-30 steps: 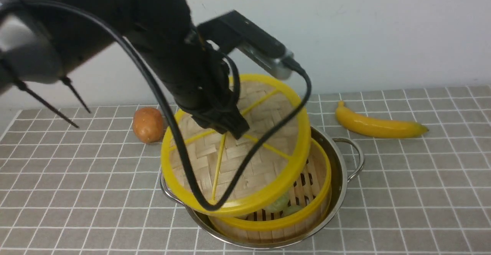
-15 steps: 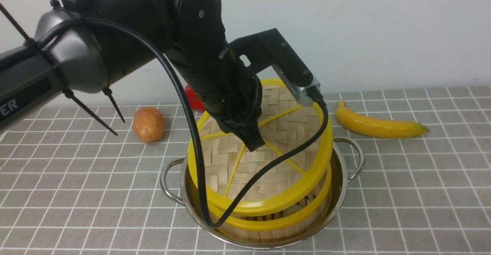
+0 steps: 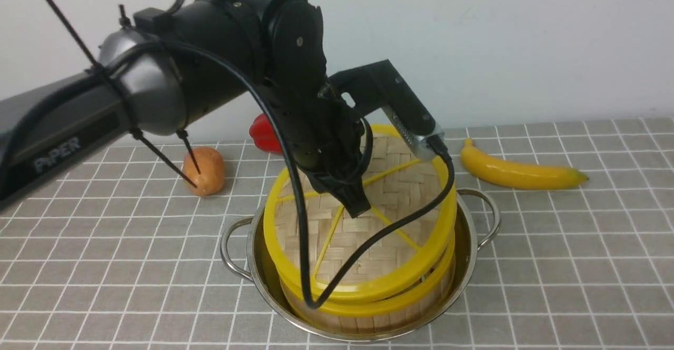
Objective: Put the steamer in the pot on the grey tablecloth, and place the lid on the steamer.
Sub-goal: 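Place the yellow bamboo steamer lid onto the steamer in the pot with the left gripper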
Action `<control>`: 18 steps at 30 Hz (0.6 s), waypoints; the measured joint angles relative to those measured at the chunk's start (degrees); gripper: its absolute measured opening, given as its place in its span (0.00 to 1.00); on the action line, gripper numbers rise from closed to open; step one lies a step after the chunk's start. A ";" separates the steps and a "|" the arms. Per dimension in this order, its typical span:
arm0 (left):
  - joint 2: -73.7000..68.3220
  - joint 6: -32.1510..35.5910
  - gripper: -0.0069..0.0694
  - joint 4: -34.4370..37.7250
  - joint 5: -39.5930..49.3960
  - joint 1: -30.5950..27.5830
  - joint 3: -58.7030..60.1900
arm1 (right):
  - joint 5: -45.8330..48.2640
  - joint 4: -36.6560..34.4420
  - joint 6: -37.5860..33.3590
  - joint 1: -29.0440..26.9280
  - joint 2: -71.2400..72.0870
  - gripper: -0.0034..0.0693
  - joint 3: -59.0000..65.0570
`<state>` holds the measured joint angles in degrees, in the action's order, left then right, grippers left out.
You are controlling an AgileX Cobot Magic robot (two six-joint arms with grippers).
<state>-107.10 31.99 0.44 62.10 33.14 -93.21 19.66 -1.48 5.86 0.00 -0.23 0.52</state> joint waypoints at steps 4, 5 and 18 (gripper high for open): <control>-2.24 -2.16 0.24 -1.76 -0.30 0.05 0.00 | 0.00 0.00 0.00 0.00 0.00 0.38 0.00; -2.51 -2.93 0.24 -2.72 -0.63 0.05 0.00 | 0.00 0.00 0.00 0.00 0.00 0.38 0.00; -2.78 -1.02 0.24 -1.41 -3.13 0.05 0.00 | 0.00 0.00 0.00 0.00 0.00 0.38 0.00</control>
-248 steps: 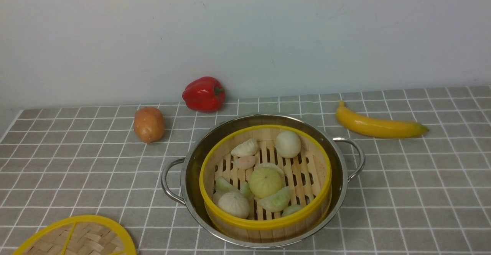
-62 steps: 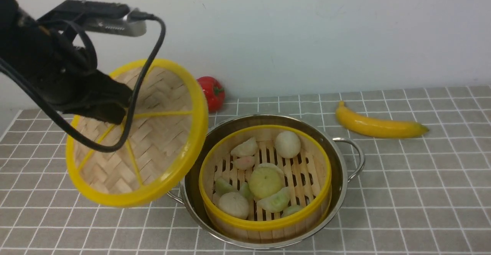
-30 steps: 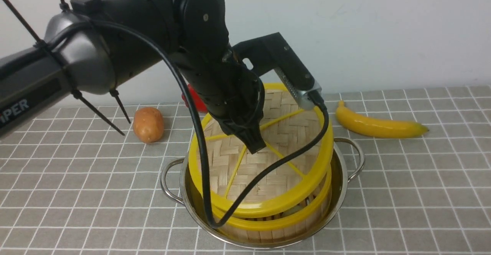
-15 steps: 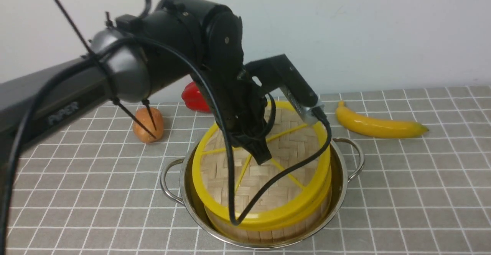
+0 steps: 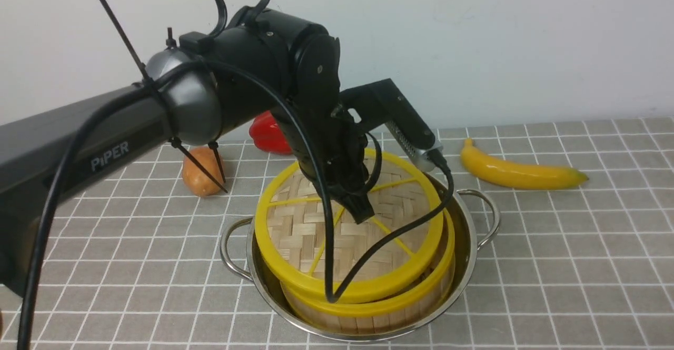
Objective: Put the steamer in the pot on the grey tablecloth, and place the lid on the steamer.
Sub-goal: 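Place the yellow bamboo steamer lid onto the steamer in the pot with the left gripper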
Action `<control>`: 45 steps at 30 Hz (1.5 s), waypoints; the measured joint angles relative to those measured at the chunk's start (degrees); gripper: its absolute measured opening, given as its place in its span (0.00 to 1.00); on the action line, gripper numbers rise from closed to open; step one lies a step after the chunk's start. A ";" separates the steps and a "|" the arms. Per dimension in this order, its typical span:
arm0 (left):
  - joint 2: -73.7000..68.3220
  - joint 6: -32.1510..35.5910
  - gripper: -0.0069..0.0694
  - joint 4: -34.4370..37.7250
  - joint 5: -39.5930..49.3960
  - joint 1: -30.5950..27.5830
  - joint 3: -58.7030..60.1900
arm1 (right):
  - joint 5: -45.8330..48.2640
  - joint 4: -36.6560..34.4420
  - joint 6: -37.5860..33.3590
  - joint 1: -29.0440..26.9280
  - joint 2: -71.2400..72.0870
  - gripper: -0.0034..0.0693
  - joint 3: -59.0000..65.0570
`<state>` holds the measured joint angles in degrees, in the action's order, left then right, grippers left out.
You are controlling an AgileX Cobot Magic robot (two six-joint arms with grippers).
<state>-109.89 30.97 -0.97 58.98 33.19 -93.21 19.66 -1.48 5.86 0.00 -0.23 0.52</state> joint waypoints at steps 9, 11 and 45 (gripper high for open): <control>-0.42 2.08 0.24 4.50 0.16 0.00 0.00 | 0.00 0.01 0.00 0.00 0.00 0.38 0.00; -0.60 2.21 0.24 4.50 0.16 0.00 0.00 | 0.00 0.01 0.00 0.00 0.00 0.38 0.00; -1.66 -4.33 0.24 3.05 -1.12 -3.18 0.00 | 0.00 0.06 0.00 0.00 0.00 0.38 0.00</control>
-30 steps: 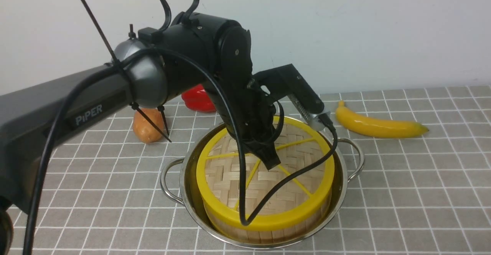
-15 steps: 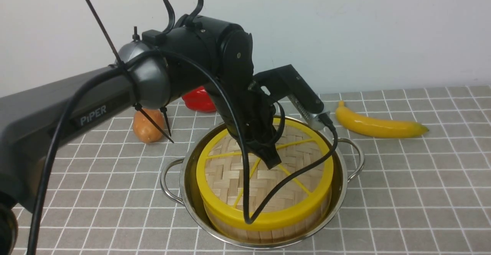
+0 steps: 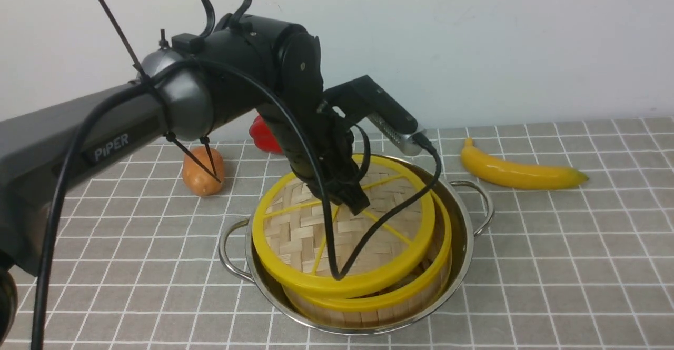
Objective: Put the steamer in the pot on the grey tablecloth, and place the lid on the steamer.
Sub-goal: 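Place the yellow bamboo steamer lid onto the steamer in the pot with the left gripper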
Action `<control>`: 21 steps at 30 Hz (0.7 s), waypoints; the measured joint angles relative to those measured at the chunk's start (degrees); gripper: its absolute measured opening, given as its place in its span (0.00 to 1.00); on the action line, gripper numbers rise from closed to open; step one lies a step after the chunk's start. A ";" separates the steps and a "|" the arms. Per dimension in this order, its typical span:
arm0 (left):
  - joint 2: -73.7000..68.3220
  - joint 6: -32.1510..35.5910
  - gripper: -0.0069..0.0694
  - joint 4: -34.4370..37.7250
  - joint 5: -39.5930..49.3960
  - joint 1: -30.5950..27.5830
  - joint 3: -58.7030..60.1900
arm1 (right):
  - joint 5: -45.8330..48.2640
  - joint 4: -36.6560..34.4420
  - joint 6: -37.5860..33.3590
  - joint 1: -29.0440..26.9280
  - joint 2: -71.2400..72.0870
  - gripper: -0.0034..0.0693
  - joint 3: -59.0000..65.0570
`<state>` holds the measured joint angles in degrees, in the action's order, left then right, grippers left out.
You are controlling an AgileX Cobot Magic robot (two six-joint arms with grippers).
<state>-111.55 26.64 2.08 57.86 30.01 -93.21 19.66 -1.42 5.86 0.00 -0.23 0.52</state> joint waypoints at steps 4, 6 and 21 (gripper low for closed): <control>0.00 1.73 0.24 2.86 0.00 0.00 0.00 | 0.00 0.00 0.00 0.00 0.00 0.38 0.00; 0.00 2.72 0.24 4.00 0.00 0.00 0.00 | 0.00 0.00 0.00 0.00 0.00 0.38 0.00; 0.00 4.00 0.24 5.51 -1.04 0.00 0.00 | 0.00 0.00 0.00 0.00 0.00 0.38 0.00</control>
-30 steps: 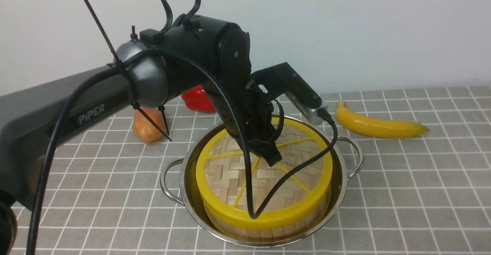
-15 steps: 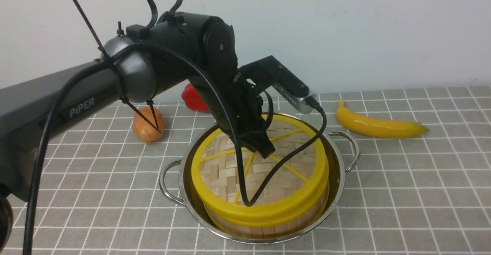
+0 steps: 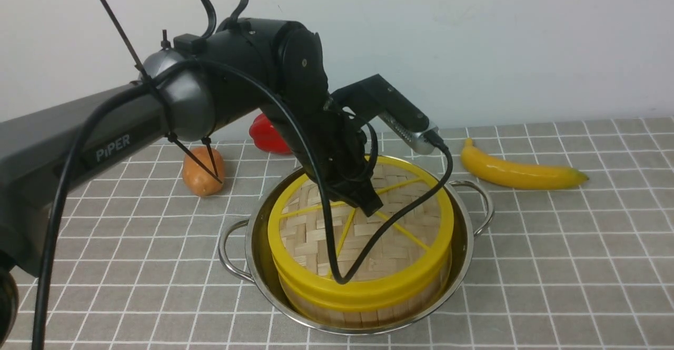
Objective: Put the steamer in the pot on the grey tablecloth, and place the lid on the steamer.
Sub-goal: 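Place the yellow bamboo steamer lid onto the steamer in the pot with the left gripper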
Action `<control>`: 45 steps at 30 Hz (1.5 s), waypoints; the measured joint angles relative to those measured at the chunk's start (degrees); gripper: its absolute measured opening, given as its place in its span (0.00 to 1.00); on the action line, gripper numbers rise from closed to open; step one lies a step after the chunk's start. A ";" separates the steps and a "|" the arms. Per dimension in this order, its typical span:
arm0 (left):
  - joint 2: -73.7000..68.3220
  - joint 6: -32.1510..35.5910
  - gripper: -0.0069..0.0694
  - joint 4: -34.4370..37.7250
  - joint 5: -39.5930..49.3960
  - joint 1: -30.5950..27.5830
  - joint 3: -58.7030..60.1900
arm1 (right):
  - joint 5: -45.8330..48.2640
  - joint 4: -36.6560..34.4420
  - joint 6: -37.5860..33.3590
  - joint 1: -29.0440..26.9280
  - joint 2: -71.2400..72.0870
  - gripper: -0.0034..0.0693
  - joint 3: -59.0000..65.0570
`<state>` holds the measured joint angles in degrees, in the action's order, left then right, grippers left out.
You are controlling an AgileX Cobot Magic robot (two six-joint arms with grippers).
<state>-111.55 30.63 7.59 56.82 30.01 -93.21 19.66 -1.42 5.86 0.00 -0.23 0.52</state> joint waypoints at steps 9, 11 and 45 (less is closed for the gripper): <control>-0.06 -0.05 0.24 0.25 0.00 0.00 0.00 | 0.00 -0.05 0.00 0.00 0.00 0.38 0.00; -0.06 -0.05 0.24 0.39 0.00 0.00 0.00 | 0.00 -0.14 0.00 0.00 0.00 0.38 0.00; 2.86 -2.34 0.93 -1.51 7.01 0.00 -7.60 | 0.00 -0.03 0.00 0.00 0.00 0.38 0.00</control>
<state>-108.69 28.29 6.09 63.82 30.01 -100.81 19.66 -1.46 5.86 0.00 -0.23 0.52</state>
